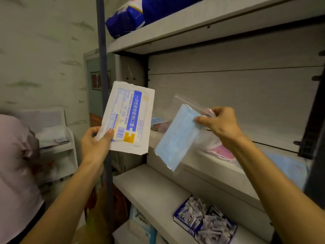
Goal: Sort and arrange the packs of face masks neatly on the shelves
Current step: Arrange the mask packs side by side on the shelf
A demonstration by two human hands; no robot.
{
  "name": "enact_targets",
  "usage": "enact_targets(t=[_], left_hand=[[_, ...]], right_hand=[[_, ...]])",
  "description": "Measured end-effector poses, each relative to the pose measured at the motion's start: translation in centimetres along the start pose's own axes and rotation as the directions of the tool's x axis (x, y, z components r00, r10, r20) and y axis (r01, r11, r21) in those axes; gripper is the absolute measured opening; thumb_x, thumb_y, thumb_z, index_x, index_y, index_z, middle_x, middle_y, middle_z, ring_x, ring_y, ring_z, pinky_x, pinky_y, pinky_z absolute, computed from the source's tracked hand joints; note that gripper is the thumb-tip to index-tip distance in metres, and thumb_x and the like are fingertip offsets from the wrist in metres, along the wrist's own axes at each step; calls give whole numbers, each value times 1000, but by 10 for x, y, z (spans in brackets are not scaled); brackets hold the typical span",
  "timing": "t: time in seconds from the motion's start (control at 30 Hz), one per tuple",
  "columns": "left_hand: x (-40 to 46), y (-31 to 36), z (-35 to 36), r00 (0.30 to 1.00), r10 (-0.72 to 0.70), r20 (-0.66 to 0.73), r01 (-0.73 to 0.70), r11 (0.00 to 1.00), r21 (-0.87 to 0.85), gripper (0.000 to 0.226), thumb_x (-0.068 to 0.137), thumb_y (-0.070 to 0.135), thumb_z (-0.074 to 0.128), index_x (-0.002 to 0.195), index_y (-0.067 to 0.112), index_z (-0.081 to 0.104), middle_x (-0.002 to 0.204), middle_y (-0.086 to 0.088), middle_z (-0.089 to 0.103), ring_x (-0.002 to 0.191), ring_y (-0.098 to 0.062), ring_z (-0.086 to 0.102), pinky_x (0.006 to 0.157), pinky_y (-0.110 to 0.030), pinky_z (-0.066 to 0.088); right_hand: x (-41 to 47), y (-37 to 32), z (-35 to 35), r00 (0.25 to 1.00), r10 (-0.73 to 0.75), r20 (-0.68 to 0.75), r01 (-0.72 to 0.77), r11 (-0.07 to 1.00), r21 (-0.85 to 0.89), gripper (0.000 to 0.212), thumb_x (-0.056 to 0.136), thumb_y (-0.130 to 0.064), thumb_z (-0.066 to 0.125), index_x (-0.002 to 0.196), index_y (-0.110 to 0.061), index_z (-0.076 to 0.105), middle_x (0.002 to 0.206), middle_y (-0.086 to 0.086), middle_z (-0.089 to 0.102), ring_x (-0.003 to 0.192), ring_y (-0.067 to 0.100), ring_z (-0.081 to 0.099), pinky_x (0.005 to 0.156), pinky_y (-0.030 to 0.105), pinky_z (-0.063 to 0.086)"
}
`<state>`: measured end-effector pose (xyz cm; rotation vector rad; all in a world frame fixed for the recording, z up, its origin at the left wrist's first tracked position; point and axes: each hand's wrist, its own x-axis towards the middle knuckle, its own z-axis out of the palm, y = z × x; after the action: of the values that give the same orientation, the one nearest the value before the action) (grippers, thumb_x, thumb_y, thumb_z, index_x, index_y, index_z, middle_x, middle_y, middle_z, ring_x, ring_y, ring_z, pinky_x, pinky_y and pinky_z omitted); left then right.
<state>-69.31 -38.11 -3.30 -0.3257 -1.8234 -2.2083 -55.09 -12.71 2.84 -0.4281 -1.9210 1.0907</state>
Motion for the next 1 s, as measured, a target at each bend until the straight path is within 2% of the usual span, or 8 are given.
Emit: enact_targets(t=[0.1,0.2,0.33,0.5,0.6,0.67,0.83,1.0], left_hand=[[27,-13,3,1000,-10,-11,11,1000,8,25,88,21,65,105,18,47,102,-1,59,77,-12,62,59,-22,48],[57,-27,7,1000,-4,-13,4,1000,6,26,88,22,66,105,17,48,101,-1,60,74,-8,62,58,-21,48],[100,-47,8,999,-28,16,28,1000,-8,29,86,23,67,107,17,49,103,-1,61,77,-10,64,60,-23,51],[167,-63,6,999,-13,44,14,1000,-5,29,86,25,68,108,17,51,104,1,61,77,-9,64,58,-22,50],[215,-72,5,997,1,80,-1,1000,-8,29,86,23,69,108,11,55,107,-5,65,85,-18,66,63,-24,51],[245,-77,7,994,12,104,-11,1000,-13,28,86,21,70,107,9,56,109,-10,66,88,-21,66,65,-23,50],[299,-90,14,978,29,205,-27,1000,-9,29,85,23,69,108,13,55,105,-3,64,84,-15,65,60,-22,49],[338,-106,33,956,10,292,-13,1000,9,27,86,23,69,107,16,53,103,0,62,81,-11,65,62,-25,53]], right_hand=[[18,6,21,998,52,-24,-51,998,27,21,72,-19,82,78,-5,67,86,13,70,83,32,69,78,50,57],[36,10,40,999,9,-39,-7,998,69,13,76,-15,79,76,-8,69,79,9,69,77,29,68,76,43,58],[56,10,70,995,-36,-95,49,989,137,12,82,-14,74,91,-8,68,84,3,66,80,20,63,64,33,54],[87,6,111,977,-107,-184,117,992,49,16,88,-20,67,97,-7,61,87,-5,61,90,23,61,69,41,59],[108,4,135,964,-123,-235,126,992,-2,19,90,-22,65,102,-10,58,90,-10,58,93,25,63,69,45,59],[120,3,152,960,-122,-251,114,992,-46,24,89,-25,66,108,-14,56,94,-12,58,97,26,63,74,49,59],[145,9,185,937,-92,-336,54,991,-120,28,83,-28,72,104,-22,54,106,3,59,99,28,62,83,53,55],[155,20,202,911,-10,-411,-34,994,-99,37,82,-25,74,109,-18,49,107,8,56,98,26,60,86,47,54]])
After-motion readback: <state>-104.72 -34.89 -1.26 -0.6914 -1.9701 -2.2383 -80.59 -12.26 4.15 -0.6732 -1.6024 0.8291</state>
